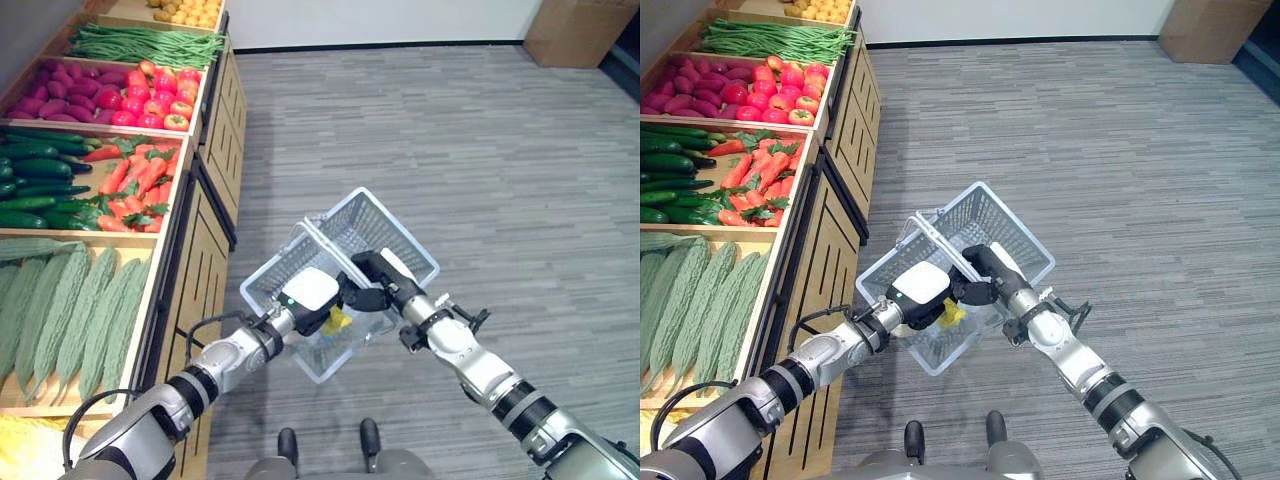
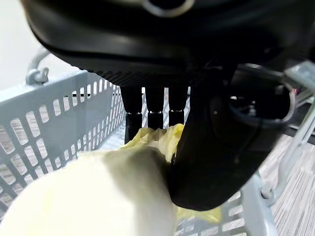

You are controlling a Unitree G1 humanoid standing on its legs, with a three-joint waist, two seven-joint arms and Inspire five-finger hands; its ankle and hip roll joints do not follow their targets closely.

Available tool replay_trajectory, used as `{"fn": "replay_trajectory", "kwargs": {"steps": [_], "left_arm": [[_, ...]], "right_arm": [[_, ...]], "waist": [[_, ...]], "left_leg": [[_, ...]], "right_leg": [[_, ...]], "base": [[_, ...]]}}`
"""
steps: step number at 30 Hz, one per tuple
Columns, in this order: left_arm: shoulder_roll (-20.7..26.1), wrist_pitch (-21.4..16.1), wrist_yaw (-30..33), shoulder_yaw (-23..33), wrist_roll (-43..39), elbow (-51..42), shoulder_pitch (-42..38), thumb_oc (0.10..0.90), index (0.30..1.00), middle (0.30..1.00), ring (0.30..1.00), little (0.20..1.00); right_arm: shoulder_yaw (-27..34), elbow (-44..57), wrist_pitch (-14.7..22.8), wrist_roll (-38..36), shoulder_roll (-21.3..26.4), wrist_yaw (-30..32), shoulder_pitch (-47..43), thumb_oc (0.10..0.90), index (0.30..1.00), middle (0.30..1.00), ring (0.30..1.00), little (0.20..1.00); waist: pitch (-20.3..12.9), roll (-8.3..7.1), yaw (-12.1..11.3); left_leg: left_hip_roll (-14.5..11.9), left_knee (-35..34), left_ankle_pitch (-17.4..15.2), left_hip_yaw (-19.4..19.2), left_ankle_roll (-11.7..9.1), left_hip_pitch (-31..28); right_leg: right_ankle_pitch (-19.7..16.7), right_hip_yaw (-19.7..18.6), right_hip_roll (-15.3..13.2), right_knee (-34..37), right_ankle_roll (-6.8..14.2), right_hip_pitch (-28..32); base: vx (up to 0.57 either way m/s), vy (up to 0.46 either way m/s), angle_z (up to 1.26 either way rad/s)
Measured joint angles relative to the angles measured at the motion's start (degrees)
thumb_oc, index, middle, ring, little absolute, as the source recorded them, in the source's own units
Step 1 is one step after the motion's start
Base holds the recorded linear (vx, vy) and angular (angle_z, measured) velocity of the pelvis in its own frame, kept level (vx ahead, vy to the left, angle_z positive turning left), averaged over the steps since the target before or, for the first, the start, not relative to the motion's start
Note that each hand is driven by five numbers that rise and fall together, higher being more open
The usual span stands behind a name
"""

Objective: Get the vegetables into the basket

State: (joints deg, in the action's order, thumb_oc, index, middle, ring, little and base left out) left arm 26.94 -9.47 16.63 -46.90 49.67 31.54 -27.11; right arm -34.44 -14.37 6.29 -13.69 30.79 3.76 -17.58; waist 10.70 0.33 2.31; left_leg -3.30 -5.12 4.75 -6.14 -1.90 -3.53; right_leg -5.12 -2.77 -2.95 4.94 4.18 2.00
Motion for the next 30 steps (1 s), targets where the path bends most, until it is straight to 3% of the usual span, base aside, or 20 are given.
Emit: {"fn": "replay_trajectory", "kwargs": {"steps": [6,17,20,24,30], "left_arm": [[-0.59,1.71,0.97,0.01,0.01,0.01,0.68,0.9,1.0,1.0,1.0,1.0],[-0.5,0.94,1.02,0.4,-0.28,-0.67,3.37,0.9,1.0,1.0,1.0,1.0],[3.95,0.27,-0.14,0.35,-3.07,-9.97,5.33,0.9,1.0,1.0,1.0,1.0],[3.43,-1.75,-0.28,0.8,-5.9,-12.56,7.43,0.9,1.0,1.0,1.0,1.0],[5.87,-4.9,-0.25,12.39,-15.96,-22.97,20.97,0.9,1.0,1.0,1.0,1.0]], "right_arm": [[0.01,0.14,0.0,-0.26,-0.3,0.08,0.31,0.4,0.3,0.3,0.3,0.3],[0.65,-1.05,0.8,-0.16,-1.88,1.25,3.48,0.4,0.3,0.3,0.3,0.3],[2.99,-1.25,1.0,1.36,-2.69,2.87,5.49,0.4,0.3,0.3,0.3,0.3],[7.84,-4.64,1.49,2.45,-3.45,4.94,9.83,0.4,0.3,0.3,0.3,0.3],[14.52,-12.71,0.96,5.5,-3.84,6.88,18.26,0.4,0.3,0.3,0.3,0.3]], "waist": [[0.0,0.0,0.01],[-0.03,-0.05,-0.05],[-0.12,-0.18,-0.08],[-0.85,-0.66,-0.82],[-1.1,-0.54,-2.15]], "left_leg": [[-0.02,0.0,0.0,0.0,0.0,0.0],[-0.06,-0.01,-0.08,0.4,-0.09,-0.41],[-0.06,-0.01,-0.08,0.55,-0.11,-0.33],[0.06,0.0,-0.15,0.66,-0.1,-0.54],[0.01,-0.01,-0.3,1.51,-0.21,-0.58]], "right_leg": [[-0.01,0.03,0.0,0.0,-0.01,0.02],[0.03,0.25,0.02,0.01,0.01,0.56],[-0.04,0.39,0.03,0.01,-0.07,0.55],[0.14,0.68,-0.09,0.01,0.01,0.87],[0.51,1.53,-0.06,0.0,-0.04,1.39]], "base": [[0.0,0.0,0.0],[0.0,-0.002,0.0],[0.0,-0.001,0.02],[0.0,-0.005,0.03],[0.01,-0.008,0.07]]}}
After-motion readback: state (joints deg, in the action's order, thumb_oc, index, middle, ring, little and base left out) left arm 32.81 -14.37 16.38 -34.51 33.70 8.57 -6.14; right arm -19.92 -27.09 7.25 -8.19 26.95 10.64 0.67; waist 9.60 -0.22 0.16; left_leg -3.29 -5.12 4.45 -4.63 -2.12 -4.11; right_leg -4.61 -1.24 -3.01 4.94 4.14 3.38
